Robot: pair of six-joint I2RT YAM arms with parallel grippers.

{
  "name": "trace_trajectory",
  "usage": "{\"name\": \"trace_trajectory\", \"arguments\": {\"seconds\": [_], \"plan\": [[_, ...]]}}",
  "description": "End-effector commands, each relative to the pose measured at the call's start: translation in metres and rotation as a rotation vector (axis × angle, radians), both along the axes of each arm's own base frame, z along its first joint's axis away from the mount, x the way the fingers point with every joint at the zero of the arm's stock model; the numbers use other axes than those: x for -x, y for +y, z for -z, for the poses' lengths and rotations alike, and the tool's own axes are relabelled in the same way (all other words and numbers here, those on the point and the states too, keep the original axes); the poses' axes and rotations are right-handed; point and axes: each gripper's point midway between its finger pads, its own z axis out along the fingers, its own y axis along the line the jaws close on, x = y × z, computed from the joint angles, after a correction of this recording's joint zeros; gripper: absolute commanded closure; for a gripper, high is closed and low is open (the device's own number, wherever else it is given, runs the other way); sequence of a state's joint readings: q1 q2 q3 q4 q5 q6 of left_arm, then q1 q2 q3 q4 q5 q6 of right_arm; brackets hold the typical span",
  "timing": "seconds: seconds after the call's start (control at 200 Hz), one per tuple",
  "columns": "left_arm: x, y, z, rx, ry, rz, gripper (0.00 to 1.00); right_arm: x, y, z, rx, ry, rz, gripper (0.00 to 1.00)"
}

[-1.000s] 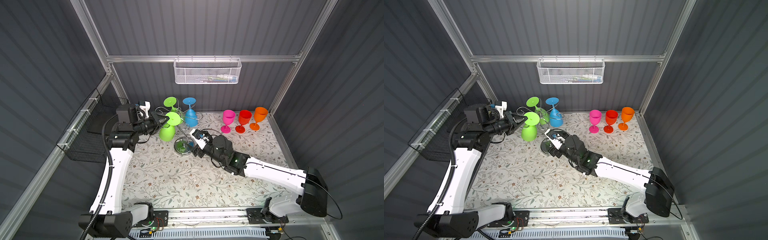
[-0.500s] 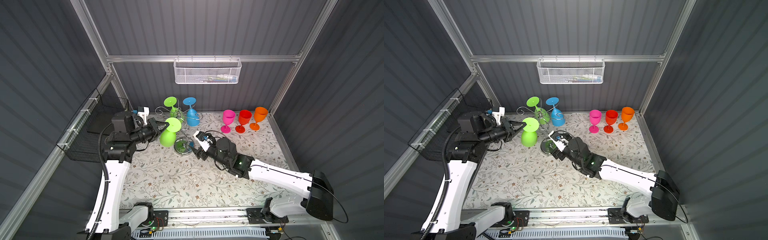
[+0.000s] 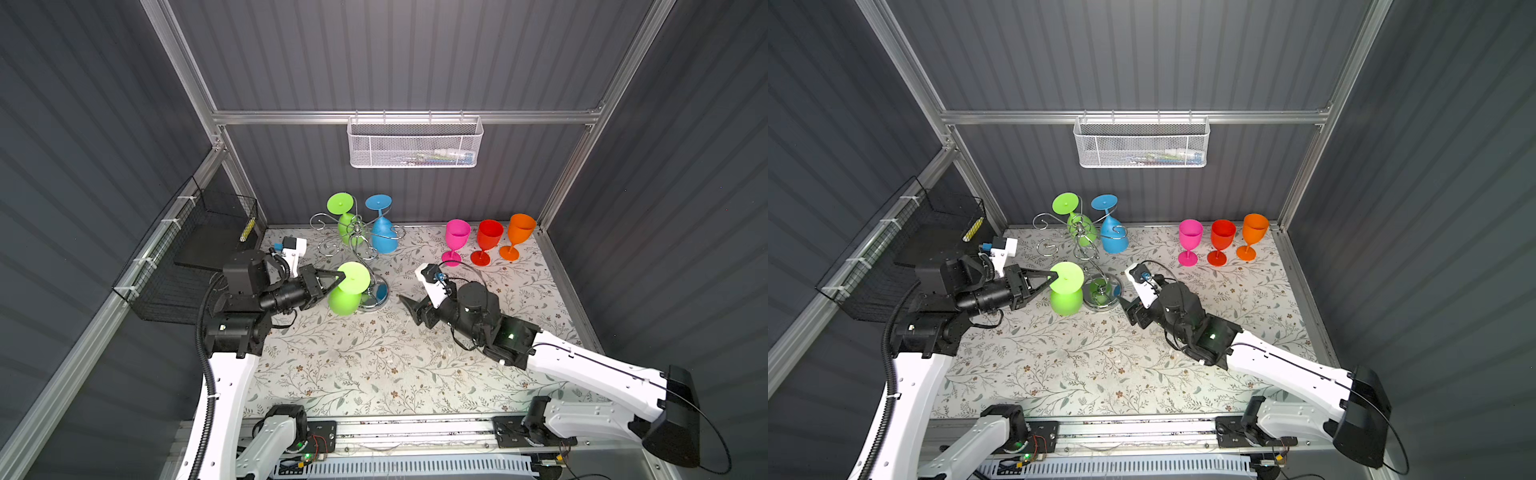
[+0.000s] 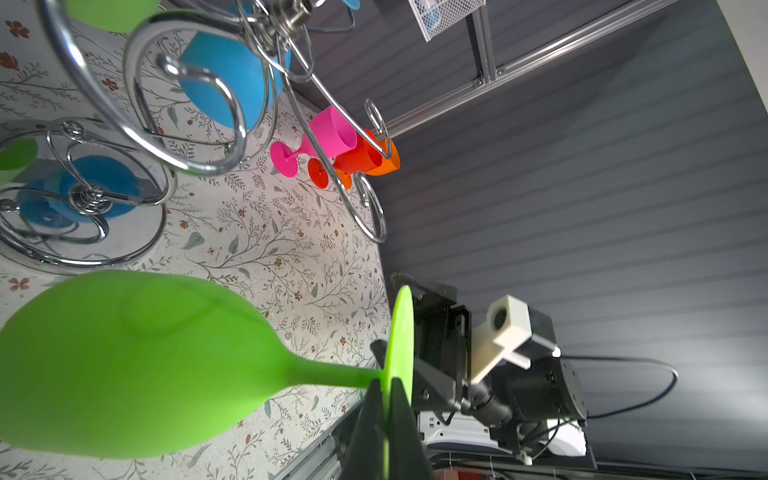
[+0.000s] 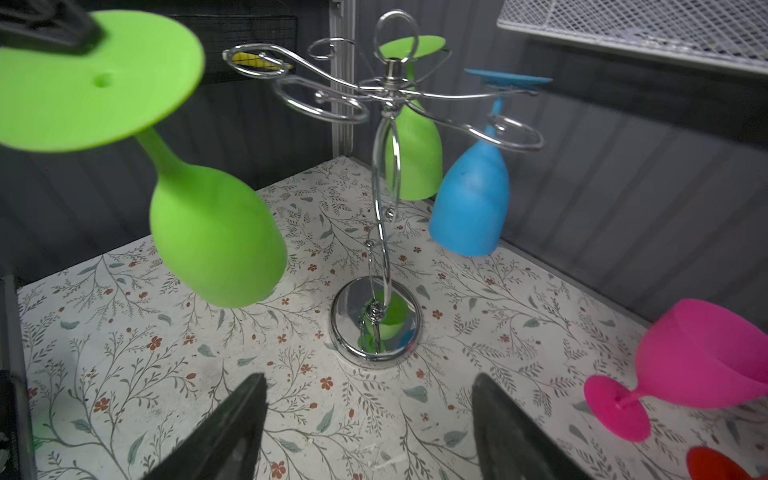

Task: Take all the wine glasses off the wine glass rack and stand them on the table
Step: 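Lift the green glass off the rack with left gripper while right gripper withdraws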

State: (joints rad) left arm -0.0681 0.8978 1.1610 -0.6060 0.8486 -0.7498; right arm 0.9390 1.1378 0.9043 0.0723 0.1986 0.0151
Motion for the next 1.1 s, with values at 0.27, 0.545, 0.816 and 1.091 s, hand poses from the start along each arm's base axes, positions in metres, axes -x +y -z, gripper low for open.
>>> {"name": "trace_trajectory", "arguments": {"seconds": [0.27, 0.545, 0.816, 1.091], "plan": [[0.038, -0.045, 0.029, -0.044, -0.199, 0.142, 1.00, -0.036, -0.102, 0.042, -0.174, 0.464, 0.343, 0.23], [0.055, -0.088, 0.045, -0.149, -0.333, 0.218, 1.00, -0.046, -0.139, 0.049, -0.281, 0.661, 0.478, 0.23], [0.076, -0.161, 0.067, -0.426, -0.517, 0.328, 1.00, -0.045, -0.175, 0.041, -0.388, 0.729, 0.591, 0.24], [0.089, -0.225, 0.095, -0.828, -0.781, 0.351, 1.00, -0.044, -0.208, 0.027, -0.512, 0.766, 0.699, 0.24]]}}
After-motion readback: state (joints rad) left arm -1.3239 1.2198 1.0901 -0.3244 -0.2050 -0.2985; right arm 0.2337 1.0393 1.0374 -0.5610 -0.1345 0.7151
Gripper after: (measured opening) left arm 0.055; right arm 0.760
